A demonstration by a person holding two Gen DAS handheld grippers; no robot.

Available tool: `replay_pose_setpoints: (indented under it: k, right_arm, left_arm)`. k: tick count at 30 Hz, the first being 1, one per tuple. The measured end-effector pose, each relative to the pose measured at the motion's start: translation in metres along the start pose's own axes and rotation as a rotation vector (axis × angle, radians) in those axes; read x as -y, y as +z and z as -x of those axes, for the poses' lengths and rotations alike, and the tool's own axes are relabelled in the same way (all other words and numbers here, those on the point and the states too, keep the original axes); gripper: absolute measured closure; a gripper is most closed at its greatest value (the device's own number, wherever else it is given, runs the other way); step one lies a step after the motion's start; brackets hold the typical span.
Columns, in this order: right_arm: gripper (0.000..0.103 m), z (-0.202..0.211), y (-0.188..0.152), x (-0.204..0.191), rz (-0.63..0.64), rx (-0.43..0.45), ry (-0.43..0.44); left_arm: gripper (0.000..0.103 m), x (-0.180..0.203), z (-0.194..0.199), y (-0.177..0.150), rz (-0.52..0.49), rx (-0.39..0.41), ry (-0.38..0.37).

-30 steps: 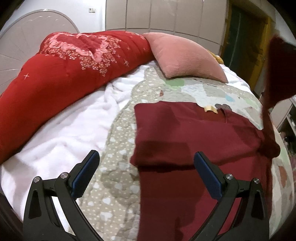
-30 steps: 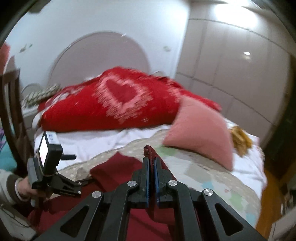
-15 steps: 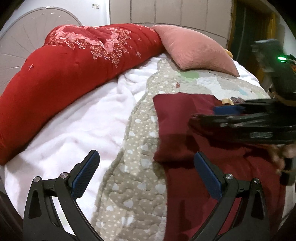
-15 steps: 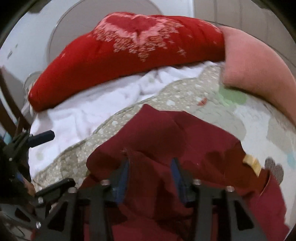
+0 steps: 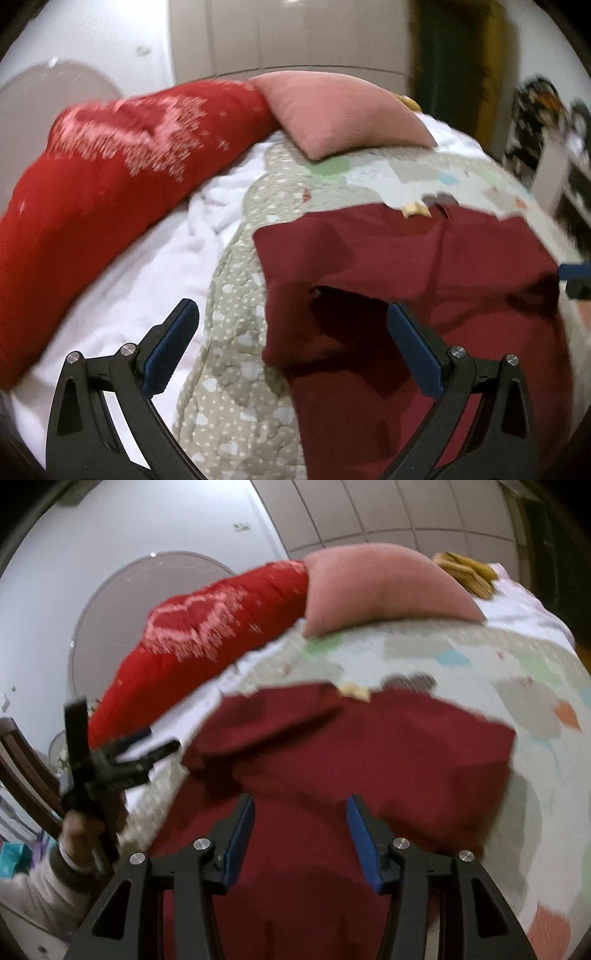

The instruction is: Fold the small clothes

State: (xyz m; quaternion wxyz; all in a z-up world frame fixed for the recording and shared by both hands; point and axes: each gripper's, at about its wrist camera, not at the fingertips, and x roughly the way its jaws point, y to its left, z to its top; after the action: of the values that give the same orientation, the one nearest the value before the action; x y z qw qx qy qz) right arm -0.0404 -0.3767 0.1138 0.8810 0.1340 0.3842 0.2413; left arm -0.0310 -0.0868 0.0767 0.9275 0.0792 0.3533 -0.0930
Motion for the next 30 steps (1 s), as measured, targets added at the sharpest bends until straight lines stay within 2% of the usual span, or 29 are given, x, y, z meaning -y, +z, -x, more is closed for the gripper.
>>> replay_pose_setpoints:
  k: [2,5,9,12,17,22,25,27,30]
  right_arm:
    - [0.053,0.001,-0.01,0.001,-0.008,-0.001,0.029]
    - [0.053,-0.013,-0.007,-0.008,-0.011,-0.002,0.073]
    - [0.053,-0.044,0.01,-0.025,-0.019,0.005,0.066]
    - [0.054,-0.071,0.028,-0.036,-0.009,0.005,-0.004]
    - [0.064,-0.117,0.056,-0.051,0.08,-0.041,-0.165]
    - [0.064,-0.151,0.083,-0.035,0.045,-0.017,-0.197]
    - [0.064,-0.17,0.091,-0.021,-0.031,-0.057,-0.193]
    - [0.064,-0.163,0.088,-0.022,-0.04,-0.038,-0.177]
    - [0.064,-0.141,0.073,-0.043,0.025,-0.006,-0.068]
  left_arm:
    - [0.001,0.007,-0.002,-0.005,-0.037,-0.019,0.001]
    - [0.001,0.013,-0.006,-0.008,-0.055,-0.034,-0.005]
    - [0.001,0.02,-0.014,-0.001,-0.078,-0.019,0.009]
    - [0.001,0.018,-0.028,0.006,-0.074,-0.033,0.043]
    - [0.001,-0.001,-0.054,0.017,0.007,-0.071,0.018]
    - [0.001,-0.027,-0.074,0.033,0.123,-0.109,0.006]
    - [0.001,-0.046,-0.076,0.033,0.223,-0.143,-0.019]
    - [0.001,-0.055,-0.071,0.029,0.255,-0.134,-0.026]
    - [0.001,-0.066,-0.066,0.02,0.297,-0.135,-0.006]
